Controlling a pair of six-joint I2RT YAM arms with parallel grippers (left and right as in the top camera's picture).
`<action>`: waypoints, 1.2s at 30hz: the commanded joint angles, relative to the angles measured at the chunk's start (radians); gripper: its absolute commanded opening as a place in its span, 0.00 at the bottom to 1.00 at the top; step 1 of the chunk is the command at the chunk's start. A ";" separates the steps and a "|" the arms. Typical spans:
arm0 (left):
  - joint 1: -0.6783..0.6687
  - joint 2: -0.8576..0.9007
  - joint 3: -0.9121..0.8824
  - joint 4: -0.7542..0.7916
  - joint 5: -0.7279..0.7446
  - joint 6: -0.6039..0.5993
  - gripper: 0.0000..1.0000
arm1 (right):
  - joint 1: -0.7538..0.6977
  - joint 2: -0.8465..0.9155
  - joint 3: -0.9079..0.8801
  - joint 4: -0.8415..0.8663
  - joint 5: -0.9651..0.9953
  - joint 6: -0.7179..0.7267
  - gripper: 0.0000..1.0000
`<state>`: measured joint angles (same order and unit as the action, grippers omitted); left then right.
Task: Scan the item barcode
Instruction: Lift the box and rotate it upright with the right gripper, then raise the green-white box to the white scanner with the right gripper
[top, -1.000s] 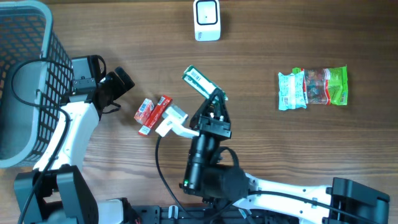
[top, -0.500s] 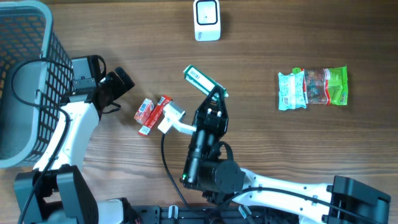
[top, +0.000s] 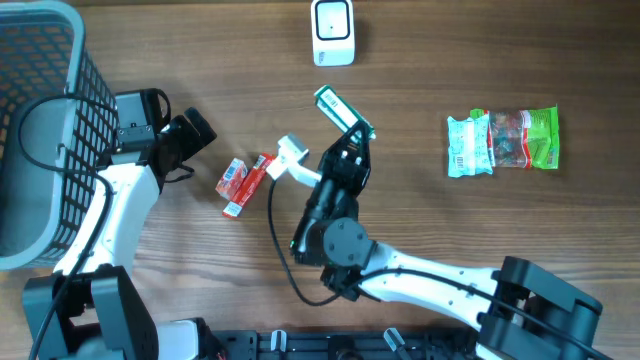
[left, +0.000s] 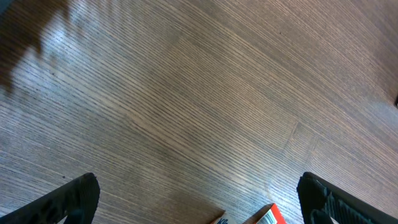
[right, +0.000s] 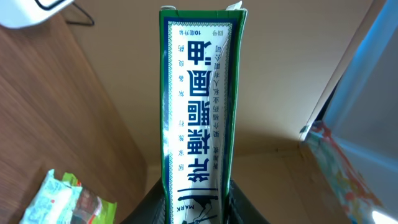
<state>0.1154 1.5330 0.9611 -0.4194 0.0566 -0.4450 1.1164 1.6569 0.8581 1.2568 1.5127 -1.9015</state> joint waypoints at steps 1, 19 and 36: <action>0.005 -0.014 0.002 0.003 -0.006 0.019 1.00 | -0.003 0.006 0.010 0.009 0.006 0.001 0.17; 0.005 -0.014 0.002 0.003 -0.006 0.019 1.00 | 0.021 -0.184 0.111 -0.159 0.006 0.079 0.16; 0.005 -0.014 0.002 0.003 -0.006 0.019 1.00 | -0.157 -0.299 0.157 -1.444 -0.854 1.463 0.22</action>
<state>0.1154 1.5330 0.9611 -0.4194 0.0566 -0.4450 1.0023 1.3746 0.9836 -0.1417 0.8486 -0.5964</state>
